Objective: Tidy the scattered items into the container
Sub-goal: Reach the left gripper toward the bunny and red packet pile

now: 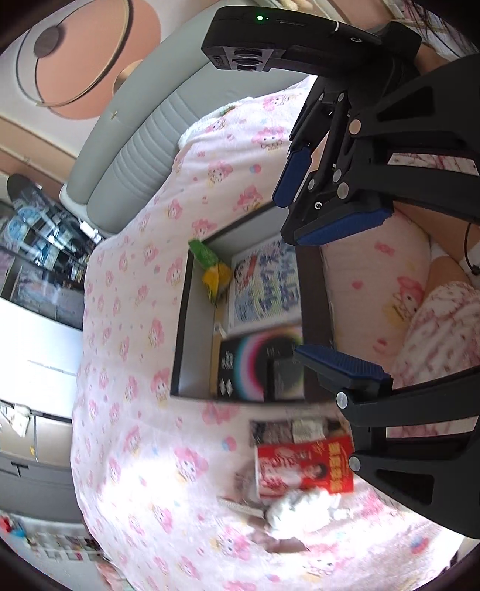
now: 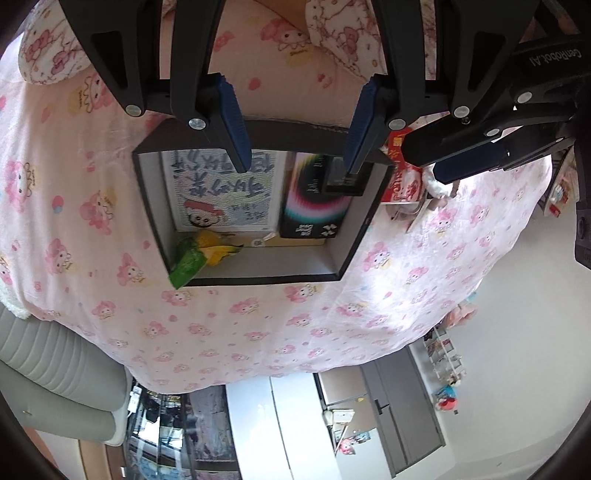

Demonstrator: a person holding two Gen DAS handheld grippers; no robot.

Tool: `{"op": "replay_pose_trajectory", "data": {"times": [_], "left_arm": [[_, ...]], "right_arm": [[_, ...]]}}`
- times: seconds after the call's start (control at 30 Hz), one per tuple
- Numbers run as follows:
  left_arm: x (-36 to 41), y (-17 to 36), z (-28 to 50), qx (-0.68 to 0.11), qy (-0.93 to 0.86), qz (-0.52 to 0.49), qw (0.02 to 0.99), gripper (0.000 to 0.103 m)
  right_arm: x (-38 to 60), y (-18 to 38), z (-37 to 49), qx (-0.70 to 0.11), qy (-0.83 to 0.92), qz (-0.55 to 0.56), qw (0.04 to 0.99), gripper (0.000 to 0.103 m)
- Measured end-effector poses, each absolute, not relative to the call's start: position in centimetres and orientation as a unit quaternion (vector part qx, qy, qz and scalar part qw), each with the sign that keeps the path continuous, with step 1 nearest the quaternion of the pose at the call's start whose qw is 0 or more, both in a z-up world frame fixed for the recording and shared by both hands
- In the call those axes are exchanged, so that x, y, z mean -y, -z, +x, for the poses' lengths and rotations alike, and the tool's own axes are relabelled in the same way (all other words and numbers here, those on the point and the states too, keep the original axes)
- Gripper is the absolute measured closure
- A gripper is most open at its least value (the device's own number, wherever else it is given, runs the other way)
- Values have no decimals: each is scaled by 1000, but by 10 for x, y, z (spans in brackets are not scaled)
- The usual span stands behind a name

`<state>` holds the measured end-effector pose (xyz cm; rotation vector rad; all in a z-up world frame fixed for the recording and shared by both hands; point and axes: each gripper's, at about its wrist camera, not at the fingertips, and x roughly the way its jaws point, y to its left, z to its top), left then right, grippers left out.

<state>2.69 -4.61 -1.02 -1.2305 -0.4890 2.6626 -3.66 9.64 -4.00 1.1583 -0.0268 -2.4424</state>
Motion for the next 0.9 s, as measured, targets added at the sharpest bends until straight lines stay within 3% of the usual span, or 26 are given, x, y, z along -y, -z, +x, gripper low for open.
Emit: {"op": "replay_pose_trajectory", "data": {"times": [0.47,0.9], "left_arm": [[155,52,58,245,-864,-440,-4,49],[254,160,47,351,-793,-493,-66,49]], "right_arm": [[17,85,-36,-21,803,489,339,55],[51,134,-60,-26,756,548,357,57]]}}
